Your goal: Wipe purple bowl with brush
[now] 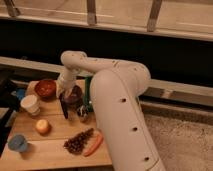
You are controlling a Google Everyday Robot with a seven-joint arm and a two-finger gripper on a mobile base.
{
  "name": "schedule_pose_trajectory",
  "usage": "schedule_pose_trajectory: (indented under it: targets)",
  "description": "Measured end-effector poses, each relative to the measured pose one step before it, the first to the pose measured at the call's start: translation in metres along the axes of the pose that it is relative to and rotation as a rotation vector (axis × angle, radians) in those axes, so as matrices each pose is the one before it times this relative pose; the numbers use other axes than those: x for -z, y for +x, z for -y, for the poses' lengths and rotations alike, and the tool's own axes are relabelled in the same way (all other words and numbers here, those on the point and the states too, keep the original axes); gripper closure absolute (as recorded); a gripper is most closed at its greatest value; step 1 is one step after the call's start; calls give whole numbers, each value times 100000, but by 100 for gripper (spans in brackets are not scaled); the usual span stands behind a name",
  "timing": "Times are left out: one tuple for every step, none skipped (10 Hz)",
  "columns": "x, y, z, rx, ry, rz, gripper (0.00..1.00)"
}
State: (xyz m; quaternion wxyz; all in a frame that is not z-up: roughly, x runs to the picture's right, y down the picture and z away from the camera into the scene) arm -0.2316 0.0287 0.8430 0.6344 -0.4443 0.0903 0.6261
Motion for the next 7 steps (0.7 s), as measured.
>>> schedule_pose_trajectory:
  targets:
    - [706, 1019, 1537, -2427, 726, 321, 100]
    - [1219, 769, 2154, -2434, 563, 738, 100]
    - [444, 217, 869, -519, 299, 159, 100]
    - [434, 138, 653, 397, 178, -139, 100]
    - [230, -171, 214, 963, 171, -238, 100]
    - [-46, -262, -116, 1342, 282, -1059, 100]
    - [-193, -261, -358, 968, -147, -297, 100]
